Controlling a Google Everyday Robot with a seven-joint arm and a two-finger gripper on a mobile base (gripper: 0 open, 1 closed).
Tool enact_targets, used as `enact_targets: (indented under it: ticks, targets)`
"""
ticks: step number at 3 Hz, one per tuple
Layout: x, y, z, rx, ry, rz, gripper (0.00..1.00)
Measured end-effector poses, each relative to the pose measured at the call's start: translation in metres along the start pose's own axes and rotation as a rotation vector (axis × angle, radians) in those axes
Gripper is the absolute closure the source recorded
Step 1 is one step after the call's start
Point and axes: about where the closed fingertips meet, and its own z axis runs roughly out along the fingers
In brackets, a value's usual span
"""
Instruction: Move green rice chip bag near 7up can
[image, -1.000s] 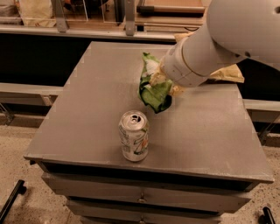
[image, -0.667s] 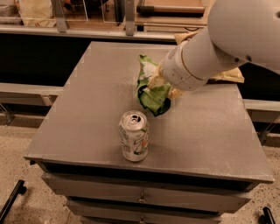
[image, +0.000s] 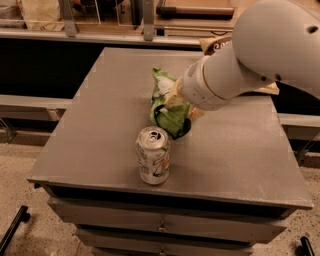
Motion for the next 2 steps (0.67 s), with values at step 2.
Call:
enact_targets:
  ticks: [2]
  targets:
    - [-0.0058, 0.0003, 0.0112, 0.022, -0.008, -0.03, 0.77]
